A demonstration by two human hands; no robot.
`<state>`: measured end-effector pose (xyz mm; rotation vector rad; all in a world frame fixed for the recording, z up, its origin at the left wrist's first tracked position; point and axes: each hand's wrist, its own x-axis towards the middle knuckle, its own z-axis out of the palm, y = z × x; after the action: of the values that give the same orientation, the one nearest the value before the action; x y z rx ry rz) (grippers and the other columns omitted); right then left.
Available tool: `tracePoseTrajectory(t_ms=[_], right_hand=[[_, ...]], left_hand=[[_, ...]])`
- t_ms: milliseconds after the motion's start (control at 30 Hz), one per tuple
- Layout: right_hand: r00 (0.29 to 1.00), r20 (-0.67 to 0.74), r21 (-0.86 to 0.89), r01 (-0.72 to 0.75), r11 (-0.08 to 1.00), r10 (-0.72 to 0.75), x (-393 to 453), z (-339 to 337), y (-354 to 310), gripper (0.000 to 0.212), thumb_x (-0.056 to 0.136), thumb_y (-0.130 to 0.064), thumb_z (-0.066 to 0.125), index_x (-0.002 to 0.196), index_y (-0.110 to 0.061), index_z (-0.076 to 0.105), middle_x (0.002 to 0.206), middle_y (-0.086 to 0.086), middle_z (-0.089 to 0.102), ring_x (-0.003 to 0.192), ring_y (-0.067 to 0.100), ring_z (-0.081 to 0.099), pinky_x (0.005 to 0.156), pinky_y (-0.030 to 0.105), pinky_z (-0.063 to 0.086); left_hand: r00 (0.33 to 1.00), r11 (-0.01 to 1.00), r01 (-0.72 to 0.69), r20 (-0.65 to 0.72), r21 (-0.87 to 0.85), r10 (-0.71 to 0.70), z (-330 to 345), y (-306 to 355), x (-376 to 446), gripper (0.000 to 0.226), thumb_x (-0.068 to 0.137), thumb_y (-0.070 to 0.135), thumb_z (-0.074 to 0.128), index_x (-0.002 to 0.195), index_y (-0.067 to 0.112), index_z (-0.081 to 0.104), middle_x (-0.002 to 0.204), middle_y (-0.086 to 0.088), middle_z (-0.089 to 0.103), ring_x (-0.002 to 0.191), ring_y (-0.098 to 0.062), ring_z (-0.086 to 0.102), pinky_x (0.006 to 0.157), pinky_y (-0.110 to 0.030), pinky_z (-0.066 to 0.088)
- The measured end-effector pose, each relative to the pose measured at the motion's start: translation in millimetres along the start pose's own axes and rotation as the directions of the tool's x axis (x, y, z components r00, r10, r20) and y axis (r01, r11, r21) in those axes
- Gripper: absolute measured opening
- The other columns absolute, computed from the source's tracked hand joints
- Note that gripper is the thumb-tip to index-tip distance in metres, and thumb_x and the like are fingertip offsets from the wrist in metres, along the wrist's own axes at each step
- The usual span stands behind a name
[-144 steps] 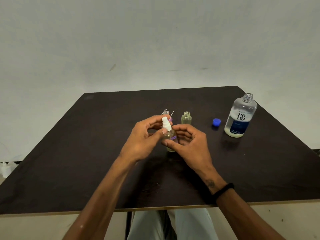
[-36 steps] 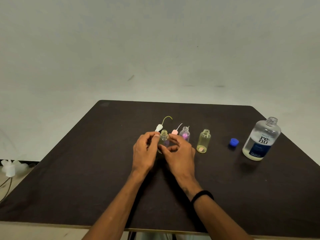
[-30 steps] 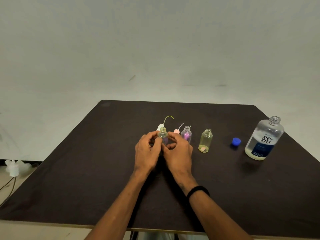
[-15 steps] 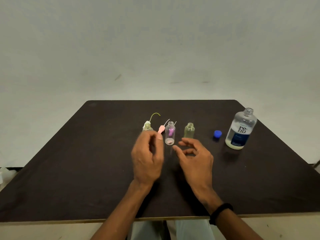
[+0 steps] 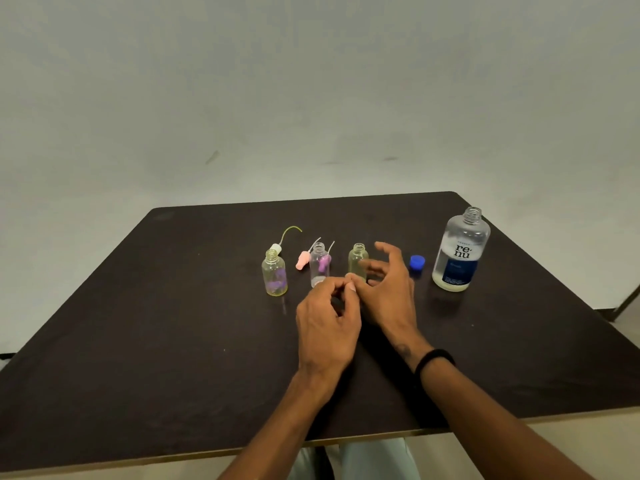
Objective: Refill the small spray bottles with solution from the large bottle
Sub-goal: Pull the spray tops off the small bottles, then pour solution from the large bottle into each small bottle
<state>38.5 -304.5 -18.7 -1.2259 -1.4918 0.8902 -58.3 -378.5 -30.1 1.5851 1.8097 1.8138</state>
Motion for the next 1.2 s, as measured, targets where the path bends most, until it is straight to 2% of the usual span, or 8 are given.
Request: tracePoseTrajectory(t_ms=[133,233,400,533,667,733,867,1200], right_hand=[[0.999,-0.041,0.005,0.017,1.000,-0.016,-6,-10,4,0.063,0.078,-0.020,0.092,0.130,-0.029,0.057,0.107,-0.009,0.073,0.105,0.004,0.070,0.094,0.029,0.060],[0.999,-0.026,-0.006,0.031,1.000,-0.031,-13,-27,9,0.055,0.080,-0.015,0.089,0.123,-0.028,0.058,0.107,-0.008,0.075,0.104,0.002,0.072,0.092,0.028,0.061],[0.999,0.038,-0.034,0.035,0.999,-0.033,-21,-51,10,0.037,0.088,-0.004,0.080,0.115,-0.024,0.063,0.105,-0.011,0.078,0.098,0.001,0.075,0.089,0.032,0.064],[0.995,0.080,-0.167,0.067,0.984,-0.054,-30,-75,17,0.052,0.088,-0.008,0.082,0.133,-0.027,0.062,0.121,-0.013,0.070,0.107,-0.001,0.069,0.092,0.026,0.062],[0.921,-0.336,-0.225,0.123,0.967,-0.195,-33,-105,22,0.043,0.089,-0.013,0.081,0.124,-0.027,0.061,0.121,-0.006,0.063,0.099,0.001,0.065,0.084,0.027,0.063],[0.878,-0.440,-0.222,0.094,0.971,-0.186,-20,-114,23,0.059,0.082,-0.027,0.089,0.130,-0.027,0.056,0.127,-0.005,0.057,0.106,0.004,0.061,0.088,0.025,0.058],[0.928,-0.369,-0.144,0.006,0.990,-0.059,12,-117,28,0.098,0.070,-0.046,0.096,0.150,-0.036,0.041,0.145,-0.009,0.053,0.130,0.009,0.056,0.105,0.034,0.054],[0.914,-0.354,-0.160,0.150,0.976,-0.198,40,-116,32,0.082,0.073,-0.037,0.096,0.143,-0.024,0.056,0.128,-0.012,0.066,0.115,0.006,0.066,0.090,0.009,0.052]], left_hand=[[1.000,0.996,-0.013,-0.003,0.091,0.013,4,-5,2,0.018,0.097,0.025,0.069,0.113,0.023,0.077,0.108,0.012,0.072,0.090,-0.002,0.066,0.078,-0.021,0.056],[0.993,0.993,0.065,0.088,0.103,-0.074,12,-7,3,0.037,0.097,0.042,0.067,0.128,0.022,0.070,0.119,0.012,0.072,0.080,-0.008,0.068,0.081,-0.027,0.057],[0.962,0.995,0.095,0.259,-0.027,-0.085,33,1,9,0.036,0.092,0.042,0.073,0.126,0.031,0.067,0.102,0.016,0.076,0.060,0.000,0.064,0.068,-0.023,0.057],[0.970,0.994,0.101,0.227,-0.050,-0.088,46,0,19,0.034,0.087,0.047,0.077,0.118,0.035,0.068,0.103,0.022,0.074,0.061,-0.001,0.064,0.067,-0.030,0.059],[0.992,0.999,0.023,0.125,-0.034,-0.019,55,13,25,0.033,0.085,0.058,0.075,0.111,0.041,0.066,0.094,0.023,0.071,0.058,-0.004,0.064,0.059,-0.023,0.054],[0.995,0.999,-0.040,0.087,-0.009,0.040,61,20,28,0.033,0.085,0.059,0.075,0.112,0.042,0.066,0.090,0.024,0.068,0.068,-0.005,0.063,0.063,-0.022,0.052],[0.989,0.995,-0.072,0.122,-0.075,0.081,74,18,34,0.036,0.083,0.047,0.082,0.115,0.036,0.069,0.095,0.034,0.058,0.095,-0.005,0.063,0.081,-0.024,0.055],[0.971,0.964,0.002,0.230,-0.265,0.061,77,14,38,0.039,0.086,0.029,0.085,0.122,0.027,0.071,0.102,0.029,0.071,0.097,0.009,0.070,0.086,-0.007,0.051]])
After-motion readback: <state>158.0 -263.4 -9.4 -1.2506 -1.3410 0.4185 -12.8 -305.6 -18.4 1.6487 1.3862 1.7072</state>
